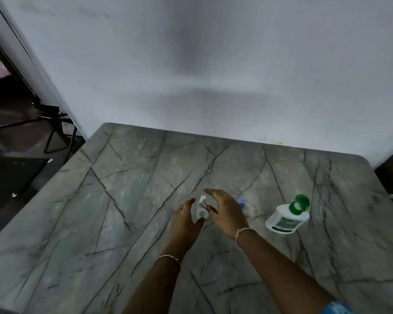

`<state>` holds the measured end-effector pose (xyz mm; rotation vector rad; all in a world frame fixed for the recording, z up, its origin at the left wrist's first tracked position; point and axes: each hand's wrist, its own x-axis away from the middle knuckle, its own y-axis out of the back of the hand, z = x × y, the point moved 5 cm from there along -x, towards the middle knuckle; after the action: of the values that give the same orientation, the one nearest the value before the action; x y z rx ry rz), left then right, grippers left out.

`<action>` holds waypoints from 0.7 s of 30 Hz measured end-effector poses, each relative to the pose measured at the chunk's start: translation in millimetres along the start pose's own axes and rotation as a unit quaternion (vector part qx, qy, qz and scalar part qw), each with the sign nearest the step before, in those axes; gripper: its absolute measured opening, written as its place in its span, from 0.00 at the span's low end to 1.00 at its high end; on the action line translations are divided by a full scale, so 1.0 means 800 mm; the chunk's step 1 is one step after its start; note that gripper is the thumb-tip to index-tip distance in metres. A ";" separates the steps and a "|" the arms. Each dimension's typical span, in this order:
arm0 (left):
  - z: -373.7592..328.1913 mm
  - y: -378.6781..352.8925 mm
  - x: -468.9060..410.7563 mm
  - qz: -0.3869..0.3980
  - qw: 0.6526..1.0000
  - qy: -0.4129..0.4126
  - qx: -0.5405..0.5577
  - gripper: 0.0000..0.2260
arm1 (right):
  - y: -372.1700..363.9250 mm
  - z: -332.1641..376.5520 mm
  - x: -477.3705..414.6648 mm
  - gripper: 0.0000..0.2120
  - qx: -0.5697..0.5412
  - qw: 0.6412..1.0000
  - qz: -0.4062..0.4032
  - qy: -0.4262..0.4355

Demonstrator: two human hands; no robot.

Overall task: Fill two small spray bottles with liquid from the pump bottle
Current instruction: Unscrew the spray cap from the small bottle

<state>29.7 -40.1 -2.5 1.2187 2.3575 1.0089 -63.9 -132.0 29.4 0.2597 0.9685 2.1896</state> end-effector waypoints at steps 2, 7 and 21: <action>-0.004 -0.004 -0.009 -0.003 1.000 0.001 0.019 0.29 | -0.002 -0.003 -0.008 0.19 0.017 1.000 -0.014 -0.009; -0.005 -0.026 -0.016 -0.006 0.995 0.032 0.090 0.26 | -0.016 -0.010 -0.013 0.12 0.041 0.998 -0.030 -0.034; 0.025 -0.055 -0.041 0.031 0.982 0.034 0.181 0.15 | -0.022 -0.017 -0.023 0.10 0.036 0.998 -0.044 -0.007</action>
<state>34.4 -74.9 -49.3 1.4083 2.6526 0.6638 -47.3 -144.3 9.1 0.2602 1.0337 2.0742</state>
